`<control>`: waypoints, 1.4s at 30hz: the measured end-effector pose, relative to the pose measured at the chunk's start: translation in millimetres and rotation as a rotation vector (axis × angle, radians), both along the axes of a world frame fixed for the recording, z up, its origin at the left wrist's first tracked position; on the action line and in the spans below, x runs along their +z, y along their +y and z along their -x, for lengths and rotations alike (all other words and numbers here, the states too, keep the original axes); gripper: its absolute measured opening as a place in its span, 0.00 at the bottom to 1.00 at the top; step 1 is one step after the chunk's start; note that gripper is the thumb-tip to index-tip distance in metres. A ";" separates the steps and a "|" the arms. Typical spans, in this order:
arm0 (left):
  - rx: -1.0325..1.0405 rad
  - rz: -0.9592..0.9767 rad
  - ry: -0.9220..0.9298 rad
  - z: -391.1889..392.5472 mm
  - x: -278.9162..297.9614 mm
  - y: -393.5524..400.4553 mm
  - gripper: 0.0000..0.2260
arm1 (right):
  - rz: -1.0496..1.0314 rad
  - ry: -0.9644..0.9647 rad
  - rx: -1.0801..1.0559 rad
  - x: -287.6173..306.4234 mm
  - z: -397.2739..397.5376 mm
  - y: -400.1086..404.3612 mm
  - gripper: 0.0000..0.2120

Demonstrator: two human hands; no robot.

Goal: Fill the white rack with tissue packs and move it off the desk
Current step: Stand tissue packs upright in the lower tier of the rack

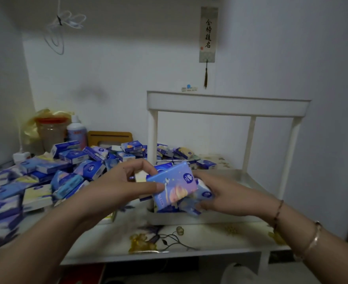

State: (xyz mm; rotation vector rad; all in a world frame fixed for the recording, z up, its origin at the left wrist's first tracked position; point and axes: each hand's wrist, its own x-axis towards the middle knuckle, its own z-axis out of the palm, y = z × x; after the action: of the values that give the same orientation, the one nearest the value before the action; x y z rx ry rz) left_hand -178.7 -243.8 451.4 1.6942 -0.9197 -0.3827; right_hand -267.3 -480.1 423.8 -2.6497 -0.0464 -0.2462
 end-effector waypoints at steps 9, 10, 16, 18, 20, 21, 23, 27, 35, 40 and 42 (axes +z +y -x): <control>-0.076 0.144 -0.007 11.1 -9.7 -49.5 0.13 | -0.949 -0.040 -0.079 24.7 25.8 -23.0 0.11; -0.097 0.147 -0.014 12.2 -12.2 -59.0 0.13 | -0.982 -0.028 -0.093 25.9 27.3 -23.0 0.10; -0.153 0.219 0.069 5.3 -11.5 -110.4 0.17 | -1.054 -0.053 -0.177 28.1 23.5 -37.0 0.20; -0.204 0.245 0.132 -1.4 -11.2 -123.6 0.21 | -0.950 -0.005 -0.117 27.2 22.7 -38.3 0.22; -0.237 0.219 0.146 -6.7 -9.0 -137.7 0.22 | -0.910 0.007 -0.078 24.6 18.4 -44.3 0.22; -0.235 0.209 0.145 -9.8 -7.9 -144.6 0.22 | -0.918 0.003 -0.068 23.4 15.2 -49.0 0.22; -0.181 0.202 0.145 -18.7 -4.9 -157.2 0.21 | -0.964 -0.016 -0.081 20.3 4.4 -62.8 0.21; 0.242 -0.065 -0.270 -59.6 -4.8 -172.6 0.13 | -0.875 -0.041 -0.259 14.8 -30.3 -91.9 0.21; 0.244 -0.777 -0.724 -88.1 -45.9 -189.1 0.21 | -0.418 0.182 -0.326 -1.2 -101.5 -99.6 0.20; 0.245 -0.791 -0.762 -90.2 -45.7 -186.5 0.22 | -0.264 0.206 -0.420 -7.7 -115.6 -93.3 0.41; 0.247 -0.795 -0.762 -88.8 -45.5 -186.4 0.22 | -0.360 0.158 -0.405 -15.1 -111.4 -90.8 0.44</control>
State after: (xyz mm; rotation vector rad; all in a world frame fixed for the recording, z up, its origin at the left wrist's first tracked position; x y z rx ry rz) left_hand -89.9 -430.2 405.9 2.7544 -1.1519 0.1203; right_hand -155.9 -570.8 408.6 -2.2861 0.5396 -0.1563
